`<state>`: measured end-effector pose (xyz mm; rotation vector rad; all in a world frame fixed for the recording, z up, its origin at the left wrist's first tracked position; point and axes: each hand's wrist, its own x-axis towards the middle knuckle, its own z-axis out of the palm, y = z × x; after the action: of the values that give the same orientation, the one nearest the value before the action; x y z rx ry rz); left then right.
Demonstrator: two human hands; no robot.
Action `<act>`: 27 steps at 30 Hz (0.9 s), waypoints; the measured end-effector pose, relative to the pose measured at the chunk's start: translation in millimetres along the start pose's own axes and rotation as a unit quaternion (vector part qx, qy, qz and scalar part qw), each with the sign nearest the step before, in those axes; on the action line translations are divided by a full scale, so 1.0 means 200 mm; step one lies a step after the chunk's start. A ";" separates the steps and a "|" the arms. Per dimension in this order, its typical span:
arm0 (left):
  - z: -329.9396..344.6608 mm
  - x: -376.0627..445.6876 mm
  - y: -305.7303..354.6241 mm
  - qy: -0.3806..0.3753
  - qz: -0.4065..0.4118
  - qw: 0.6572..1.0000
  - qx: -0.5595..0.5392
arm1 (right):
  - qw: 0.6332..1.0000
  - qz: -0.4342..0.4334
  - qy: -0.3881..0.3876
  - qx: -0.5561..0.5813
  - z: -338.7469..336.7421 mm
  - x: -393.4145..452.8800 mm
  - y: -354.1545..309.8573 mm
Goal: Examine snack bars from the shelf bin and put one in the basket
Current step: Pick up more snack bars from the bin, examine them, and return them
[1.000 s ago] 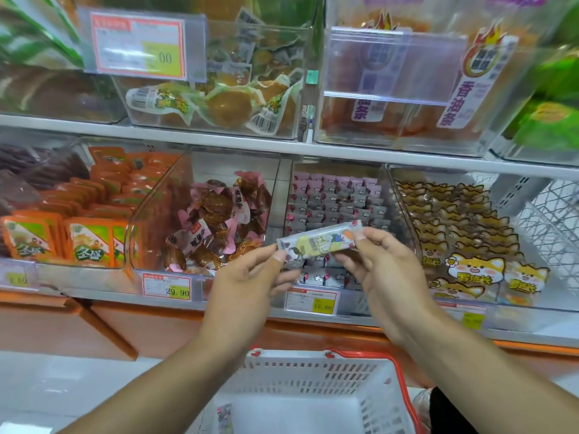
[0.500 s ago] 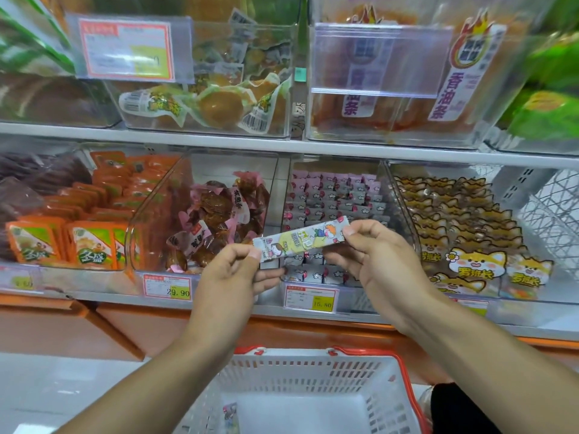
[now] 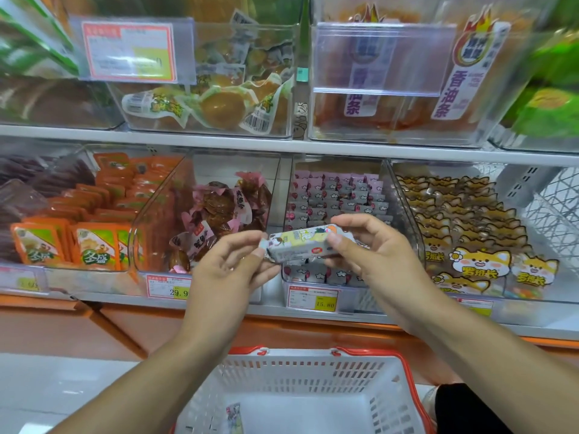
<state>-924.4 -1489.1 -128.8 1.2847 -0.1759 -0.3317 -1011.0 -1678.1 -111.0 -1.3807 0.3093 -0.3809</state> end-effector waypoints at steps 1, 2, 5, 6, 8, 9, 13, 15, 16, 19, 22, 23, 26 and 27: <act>0.00 -0.01 0.01 -0.009 -0.006 1.000 0.000 | 1.000 0.014 0.010 0.013 0.00 0.00 0.00; 0.00 -0.01 0.01 -0.018 -0.012 1.000 0.000 | 0.999 0.028 0.017 0.022 0.00 0.00 0.00; -0.01 -0.02 0.01 -0.033 -0.008 0.999 0.033 | 0.996 0.073 0.016 0.040 0.00 0.00 -0.01; -0.01 -0.02 0.01 -0.033 -0.004 0.999 0.041 | 0.995 0.089 0.015 0.043 0.00 0.00 -0.02; -0.01 -0.03 0.02 -0.036 0.003 0.998 0.050 | 0.992 0.114 0.019 0.053 0.00 0.00 -0.03; -0.01 -0.02 0.02 -0.036 0.005 0.998 0.057 | 0.990 0.121 0.022 0.062 0.00 0.01 -0.03; -0.01 -0.01 0.02 -0.020 0.008 0.996 0.085 | 0.990 0.114 0.017 0.079 -0.01 0.01 -0.04; -0.01 0.00 0.02 -0.013 -0.006 0.997 0.075 | 0.989 0.122 0.022 0.075 -0.01 0.01 -0.04; -0.01 0.00 0.02 -0.012 -0.018 0.998 0.062 | 0.988 0.131 0.028 0.078 -0.01 0.01 -0.03; -0.01 0.01 0.03 0.000 -0.043 0.999 0.021 | 0.976 0.165 0.044 0.132 0.00 0.01 -0.02; 0.02 0.01 0.02 0.011 -0.040 0.999 0.021 | 0.960 0.182 0.040 0.211 0.01 0.03 -0.02; 0.02 0.01 0.01 0.013 -0.037 0.999 0.029 | 0.959 0.179 0.032 0.219 0.01 0.03 -0.02; 0.05 0.00 0.01 0.021 -0.049 0.998 0.034 | 0.973 0.148 0.008 0.175 0.02 0.04 -0.02; 0.05 0.00 0.02 0.020 -0.060 0.998 0.024 | 0.979 0.130 -0.004 0.158 0.01 0.04 -0.02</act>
<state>-926.5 -1498.2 -122.1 1.3512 -0.0723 -0.4061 -1002.7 -1680.4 -106.5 -1.0152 0.3988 -0.1970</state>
